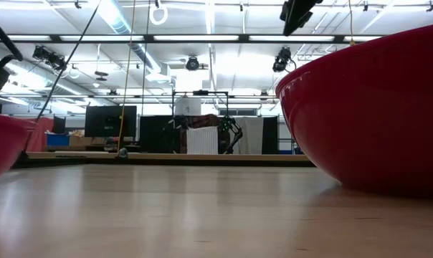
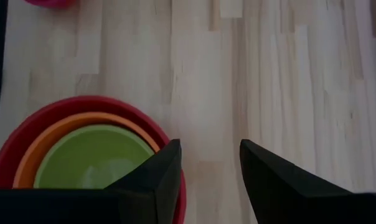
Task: Nest bowls inside each other
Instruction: Stack the purple bowl on top of the green bowl
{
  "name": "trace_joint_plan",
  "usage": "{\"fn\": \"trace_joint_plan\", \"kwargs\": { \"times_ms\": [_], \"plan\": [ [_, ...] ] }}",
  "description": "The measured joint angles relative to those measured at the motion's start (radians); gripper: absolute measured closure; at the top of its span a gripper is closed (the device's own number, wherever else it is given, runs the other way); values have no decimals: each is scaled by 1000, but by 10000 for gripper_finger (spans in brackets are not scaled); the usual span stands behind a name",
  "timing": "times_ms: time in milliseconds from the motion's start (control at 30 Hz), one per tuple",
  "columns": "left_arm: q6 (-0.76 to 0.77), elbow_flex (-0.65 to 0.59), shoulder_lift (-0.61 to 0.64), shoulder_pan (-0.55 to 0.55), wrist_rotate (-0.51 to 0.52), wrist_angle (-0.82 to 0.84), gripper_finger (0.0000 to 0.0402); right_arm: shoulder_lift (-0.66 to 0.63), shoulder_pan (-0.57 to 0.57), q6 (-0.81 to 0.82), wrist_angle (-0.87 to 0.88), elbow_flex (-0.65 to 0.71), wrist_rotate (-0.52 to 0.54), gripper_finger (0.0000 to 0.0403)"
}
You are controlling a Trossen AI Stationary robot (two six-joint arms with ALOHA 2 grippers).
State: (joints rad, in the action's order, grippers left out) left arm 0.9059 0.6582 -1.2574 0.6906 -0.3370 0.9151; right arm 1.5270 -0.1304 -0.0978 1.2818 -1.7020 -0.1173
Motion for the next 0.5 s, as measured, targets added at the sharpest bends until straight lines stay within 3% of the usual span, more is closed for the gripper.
{"fn": "trace_joint_plan", "kwargs": {
  "times_ms": [267,500],
  "plan": [
    [203,-3,113,-59,92,162,386,66,-4,24,-117,4,20,231],
    [631,-8,282,-158,313,179,387,202,14,128,-398,5,29,231]
  ]
}}
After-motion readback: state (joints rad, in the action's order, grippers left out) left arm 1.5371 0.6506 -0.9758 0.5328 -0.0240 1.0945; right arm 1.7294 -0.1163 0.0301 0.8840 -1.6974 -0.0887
